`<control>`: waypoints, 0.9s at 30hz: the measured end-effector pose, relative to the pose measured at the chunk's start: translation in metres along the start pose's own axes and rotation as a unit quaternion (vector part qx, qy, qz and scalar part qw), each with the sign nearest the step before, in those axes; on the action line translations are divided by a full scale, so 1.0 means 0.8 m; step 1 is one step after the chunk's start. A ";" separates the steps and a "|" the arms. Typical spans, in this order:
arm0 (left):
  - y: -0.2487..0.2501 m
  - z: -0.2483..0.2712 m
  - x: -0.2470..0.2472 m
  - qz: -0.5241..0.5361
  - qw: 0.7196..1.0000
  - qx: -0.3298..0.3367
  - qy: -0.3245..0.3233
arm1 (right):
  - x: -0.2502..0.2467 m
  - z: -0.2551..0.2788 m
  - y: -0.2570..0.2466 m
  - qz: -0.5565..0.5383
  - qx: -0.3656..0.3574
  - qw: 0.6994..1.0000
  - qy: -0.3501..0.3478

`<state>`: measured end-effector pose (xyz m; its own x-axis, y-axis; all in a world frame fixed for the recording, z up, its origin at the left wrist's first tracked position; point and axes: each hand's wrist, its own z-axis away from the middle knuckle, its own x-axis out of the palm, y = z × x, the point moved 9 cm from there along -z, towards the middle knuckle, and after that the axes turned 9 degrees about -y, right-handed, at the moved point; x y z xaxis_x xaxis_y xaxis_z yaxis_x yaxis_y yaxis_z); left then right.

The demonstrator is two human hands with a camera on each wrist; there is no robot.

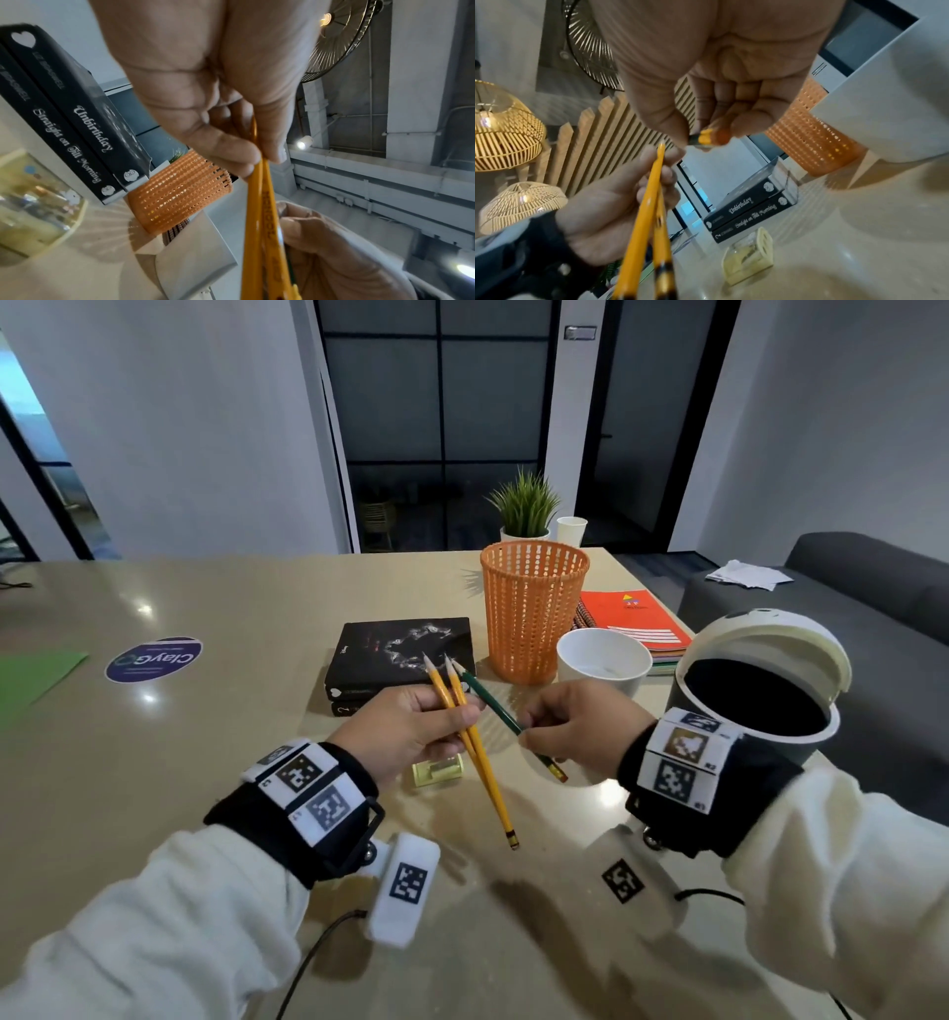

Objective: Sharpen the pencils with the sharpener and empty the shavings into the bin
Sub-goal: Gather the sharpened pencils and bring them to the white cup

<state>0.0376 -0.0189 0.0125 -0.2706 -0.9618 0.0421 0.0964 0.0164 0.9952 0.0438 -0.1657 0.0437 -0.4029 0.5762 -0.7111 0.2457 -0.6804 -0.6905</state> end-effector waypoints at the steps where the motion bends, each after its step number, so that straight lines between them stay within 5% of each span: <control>1: 0.001 -0.002 0.002 0.004 1.000 0.000 0.000 | 0.003 -0.002 0.000 -0.011 -0.002 1.000 -0.002; 13: 0.003 -0.015 0.001 -0.042 0.998 0.028 0.033 | 0.011 -0.007 -0.004 0.054 -0.027 0.998 -0.001; 19: 0.030 -0.018 -0.047 -0.016 0.987 0.084 0.135 | -0.032 -0.031 0.046 0.296 0.114 0.945 0.074; 27: 0.042 -0.022 -0.056 -0.001 0.982 0.111 0.150 | -0.036 -0.059 0.068 0.359 0.202 0.906 0.095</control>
<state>0.0701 0.0200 0.0428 0.0275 -0.9986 0.0452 -0.1238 0.0415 0.9914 0.1104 -0.1982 0.0206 -0.0994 -0.0405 -0.9942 0.0258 -0.9989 0.0381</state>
